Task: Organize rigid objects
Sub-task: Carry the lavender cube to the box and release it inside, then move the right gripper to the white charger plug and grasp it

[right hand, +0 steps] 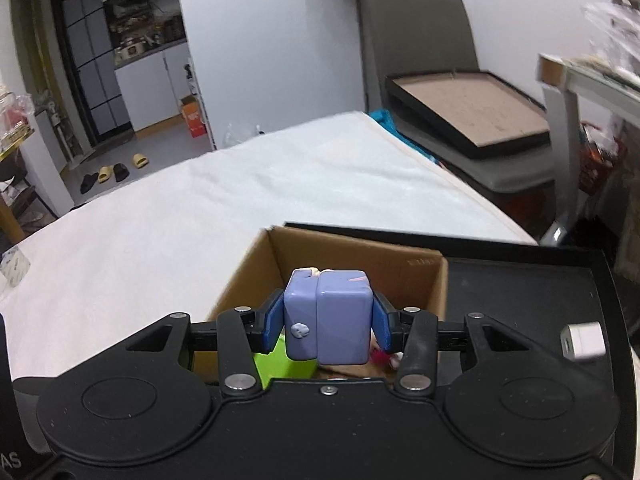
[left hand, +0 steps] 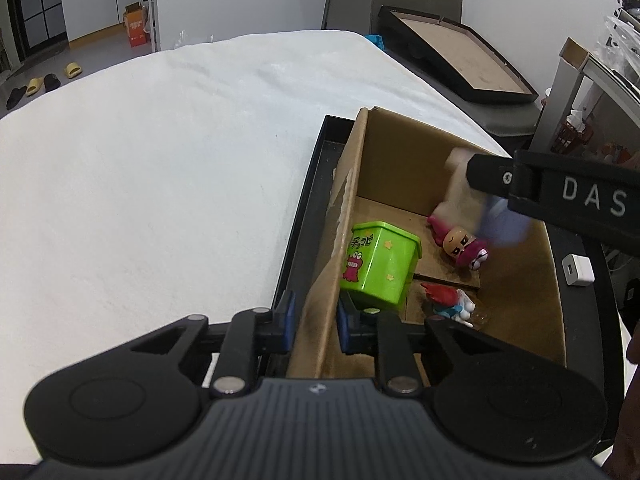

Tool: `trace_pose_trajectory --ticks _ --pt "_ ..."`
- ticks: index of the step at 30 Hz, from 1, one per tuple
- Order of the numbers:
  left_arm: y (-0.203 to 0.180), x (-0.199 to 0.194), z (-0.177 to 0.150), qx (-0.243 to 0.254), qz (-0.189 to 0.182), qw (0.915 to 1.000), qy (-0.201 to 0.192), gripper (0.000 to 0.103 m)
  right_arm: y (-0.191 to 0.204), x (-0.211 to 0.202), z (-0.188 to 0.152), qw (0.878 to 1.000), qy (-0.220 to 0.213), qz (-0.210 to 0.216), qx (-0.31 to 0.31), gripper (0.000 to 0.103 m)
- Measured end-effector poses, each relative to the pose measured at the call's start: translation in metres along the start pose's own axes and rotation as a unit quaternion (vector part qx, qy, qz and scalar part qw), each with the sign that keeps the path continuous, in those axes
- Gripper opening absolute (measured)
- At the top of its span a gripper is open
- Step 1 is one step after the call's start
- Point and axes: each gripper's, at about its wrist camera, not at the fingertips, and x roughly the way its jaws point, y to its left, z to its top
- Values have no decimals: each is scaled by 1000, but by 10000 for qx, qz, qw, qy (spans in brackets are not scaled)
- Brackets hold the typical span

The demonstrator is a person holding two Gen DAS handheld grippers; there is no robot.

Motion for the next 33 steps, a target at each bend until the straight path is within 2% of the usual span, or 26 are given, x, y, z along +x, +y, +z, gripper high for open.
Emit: trace_pose_trajectory --ticks 11,20,33 --pt "3 -2 0 -40 -71 10000 -19 20 -11 -17 -4 9996 -72 -283 -38 47" --pt "-2 -3 0 33 20 10000 -19 14 -38 -35 -8 9989 -143 -437 114 47" --pt "-14 -6 3 351 261 9990 0 18 -75 -38 -27 9979 9 -560 312 47"
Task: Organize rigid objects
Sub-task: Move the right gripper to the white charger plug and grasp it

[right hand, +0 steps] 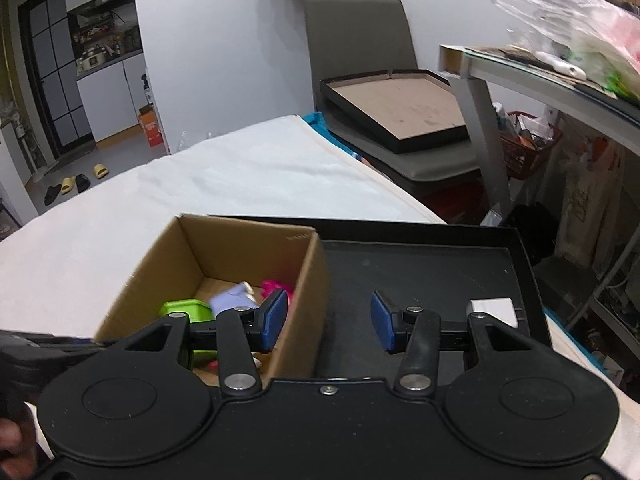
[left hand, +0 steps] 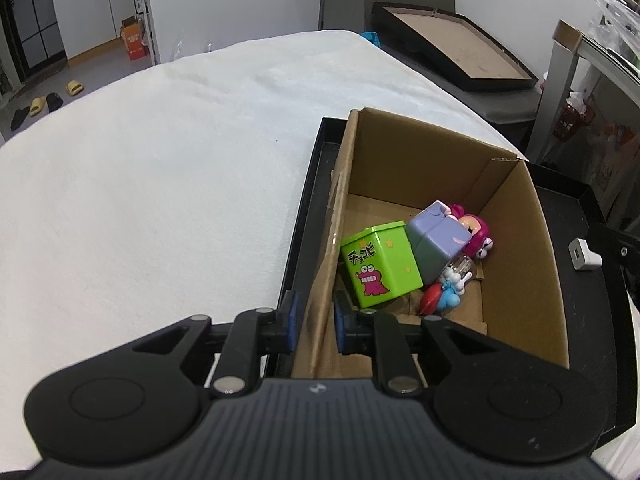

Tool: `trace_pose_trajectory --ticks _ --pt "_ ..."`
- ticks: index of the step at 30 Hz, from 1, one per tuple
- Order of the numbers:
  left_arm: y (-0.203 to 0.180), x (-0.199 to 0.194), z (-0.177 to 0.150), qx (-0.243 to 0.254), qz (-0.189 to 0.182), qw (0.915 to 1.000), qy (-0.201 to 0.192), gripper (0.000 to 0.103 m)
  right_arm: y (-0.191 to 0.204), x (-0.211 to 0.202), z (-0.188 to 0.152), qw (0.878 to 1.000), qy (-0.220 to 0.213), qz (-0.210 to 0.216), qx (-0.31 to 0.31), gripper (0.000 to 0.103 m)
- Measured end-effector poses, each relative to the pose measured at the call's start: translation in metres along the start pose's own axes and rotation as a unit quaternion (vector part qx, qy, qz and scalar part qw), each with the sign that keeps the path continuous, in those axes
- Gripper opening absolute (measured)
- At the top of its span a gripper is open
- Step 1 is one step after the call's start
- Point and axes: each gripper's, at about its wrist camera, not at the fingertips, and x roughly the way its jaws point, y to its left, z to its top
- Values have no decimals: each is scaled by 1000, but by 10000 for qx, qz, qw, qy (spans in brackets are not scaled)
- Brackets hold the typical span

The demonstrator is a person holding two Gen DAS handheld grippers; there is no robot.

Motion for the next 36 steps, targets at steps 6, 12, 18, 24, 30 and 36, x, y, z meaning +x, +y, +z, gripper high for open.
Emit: trace_pose_trajectory --ticks 6,12,18,24,30,36 --pt "-9 -3 3 196 137 9997 32 18 -25 3 -9 9998 113 -70 133 47" --pt "-20 -5 8 364 296 9989 38 19 -50 13 -15 9989 200 -15 425 47" --pt "-32 -9 14 497 439 9978 -21 26 -69 22 -21 9987 56 -222 451 56" --pt "-47 -10 21 576 626 9963 -93 34 -85 32 -25 9978 -7 -309 592 56" --pt "-60 -9 29 722 801 9940 -162 42 -100 43 -27 9967 -59 -469 663 63" --pt "-78 -6 39 861 926 9918 -206 52 -113 65 -30 9953 105 -591 756 70"
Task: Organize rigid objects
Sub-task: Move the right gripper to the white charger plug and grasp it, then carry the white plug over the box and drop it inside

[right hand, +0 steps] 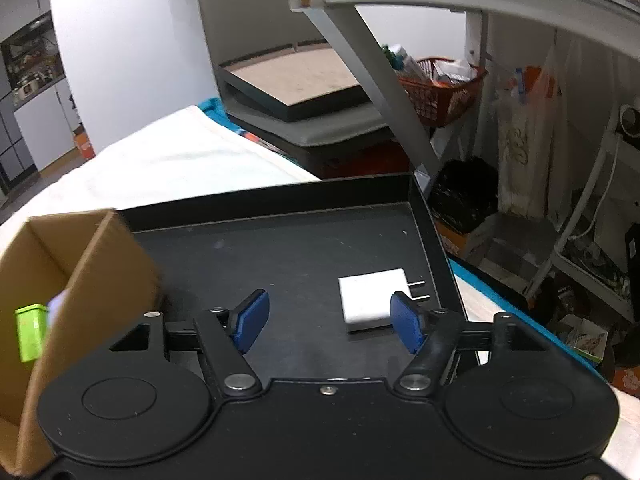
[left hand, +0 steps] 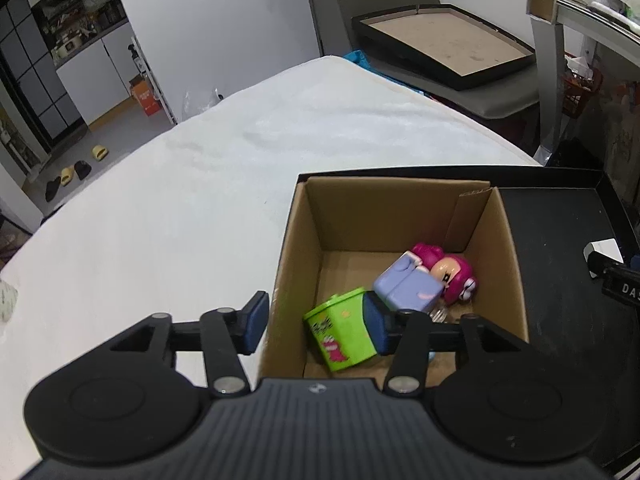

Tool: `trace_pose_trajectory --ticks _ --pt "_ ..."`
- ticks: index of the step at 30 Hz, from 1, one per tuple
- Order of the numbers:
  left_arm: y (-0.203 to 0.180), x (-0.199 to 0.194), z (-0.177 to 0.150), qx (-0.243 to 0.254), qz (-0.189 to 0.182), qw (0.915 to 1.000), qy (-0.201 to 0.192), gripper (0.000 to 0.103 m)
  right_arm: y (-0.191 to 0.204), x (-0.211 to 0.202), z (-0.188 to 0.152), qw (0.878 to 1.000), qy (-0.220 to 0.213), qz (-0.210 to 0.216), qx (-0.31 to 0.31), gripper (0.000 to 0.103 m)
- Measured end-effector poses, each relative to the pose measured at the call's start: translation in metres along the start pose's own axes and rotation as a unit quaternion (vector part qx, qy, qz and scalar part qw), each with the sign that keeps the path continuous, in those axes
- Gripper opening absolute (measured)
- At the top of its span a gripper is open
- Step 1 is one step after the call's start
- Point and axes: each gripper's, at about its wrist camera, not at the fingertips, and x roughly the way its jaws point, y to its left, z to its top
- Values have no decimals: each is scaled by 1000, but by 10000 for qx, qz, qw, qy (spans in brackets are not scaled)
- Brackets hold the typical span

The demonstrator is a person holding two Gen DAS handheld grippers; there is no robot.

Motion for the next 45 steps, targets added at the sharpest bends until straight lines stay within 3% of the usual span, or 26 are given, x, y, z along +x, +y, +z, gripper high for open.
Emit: trace_pose_trajectory --ticks 2,4,11,19,21,23,32,45 --pt "-10 2 2 81 29 10000 12 54 -4 7 1 10000 17 -57 45 80" --pt "-18 5 3 157 48 9999 44 56 -9 14 2 9999 54 -109 93 83" --pt "-43 14 6 318 105 9993 139 57 -26 32 2 9989 231 -150 385 85" --pt "-57 20 9 455 178 9986 215 58 -13 45 -1 9990 -8 -270 -355 87" --pt "-57 20 8 458 193 9985 228 58 -12 45 -1 9991 7 -194 -381 81" --pt "-56 21 8 448 203 9985 249 58 -13 46 -1 9990 37 -205 -398 61" --pt "-42 9 5 351 194 9990 180 58 -4 37 -2 9986 340 -104 -390 60" --pt "-1 -7 -19 -28 107 9997 231 59 7 -19 0 9996 211 35 -202 59"
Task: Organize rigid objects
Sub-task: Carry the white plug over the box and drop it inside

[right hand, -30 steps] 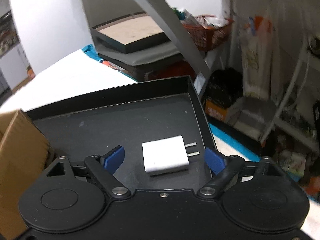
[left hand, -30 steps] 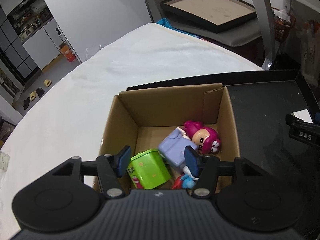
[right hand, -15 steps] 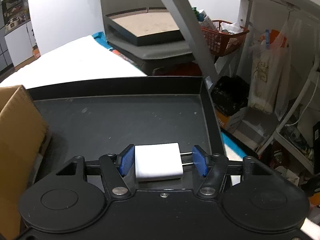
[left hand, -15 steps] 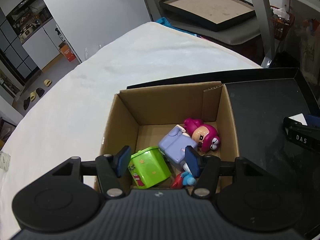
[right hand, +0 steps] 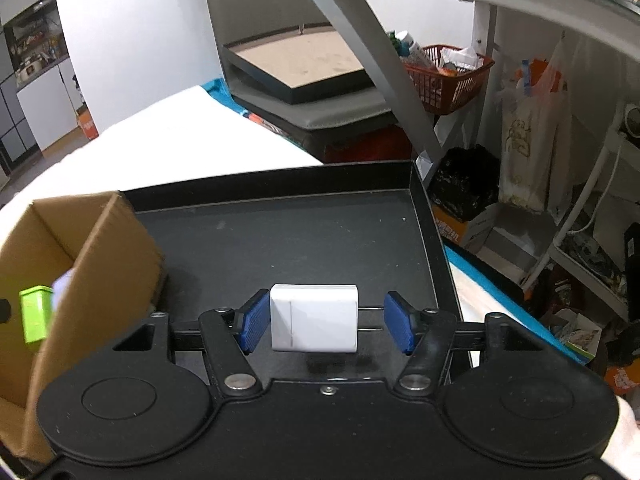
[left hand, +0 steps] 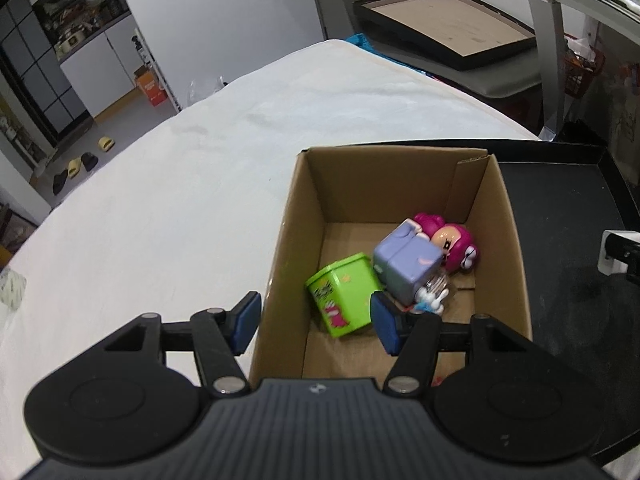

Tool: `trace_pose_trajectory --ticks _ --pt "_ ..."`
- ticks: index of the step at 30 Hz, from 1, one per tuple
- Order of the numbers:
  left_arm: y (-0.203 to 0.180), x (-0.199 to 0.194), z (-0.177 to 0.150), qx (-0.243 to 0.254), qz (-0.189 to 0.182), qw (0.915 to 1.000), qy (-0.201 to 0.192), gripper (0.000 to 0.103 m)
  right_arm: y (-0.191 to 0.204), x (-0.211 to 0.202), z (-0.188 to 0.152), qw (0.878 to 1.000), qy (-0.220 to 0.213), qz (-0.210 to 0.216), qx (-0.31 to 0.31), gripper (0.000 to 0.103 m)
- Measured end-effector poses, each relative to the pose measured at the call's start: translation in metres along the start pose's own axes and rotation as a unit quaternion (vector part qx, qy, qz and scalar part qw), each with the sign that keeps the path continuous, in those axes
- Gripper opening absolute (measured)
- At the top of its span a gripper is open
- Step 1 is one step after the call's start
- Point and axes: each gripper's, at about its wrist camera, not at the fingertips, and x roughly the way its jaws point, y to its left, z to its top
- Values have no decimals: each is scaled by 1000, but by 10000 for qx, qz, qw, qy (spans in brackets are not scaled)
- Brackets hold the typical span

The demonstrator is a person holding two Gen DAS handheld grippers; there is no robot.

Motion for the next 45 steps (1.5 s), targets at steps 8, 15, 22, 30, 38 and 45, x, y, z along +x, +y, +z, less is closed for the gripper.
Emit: trace_pose_trajectory --ticks 8,15,22,30,38,45 --pt "20 -9 -12 -190 -155 9997 -25 59 9 -27 6 10000 -20 60 62 45" --pt "44 -6 -21 -416 -205 9989 -7 59 22 -38 -3 9999 35 117 58 45" --pt "59 1 -29 -607 -312 9976 67 59 41 -54 0 9998 -86 176 -51 45" --pt "66 7 -34 -781 -633 9949 -79 59 72 -69 14 9986 -271 356 -278 45" --pt "67 16 -38 -852 -872 9925 -111 55 112 -74 33 9960 -406 600 -517 45" --pt "73 25 -41 -1002 -1072 9891 -127 33 151 -64 38 9938 -350 746 -752 45"
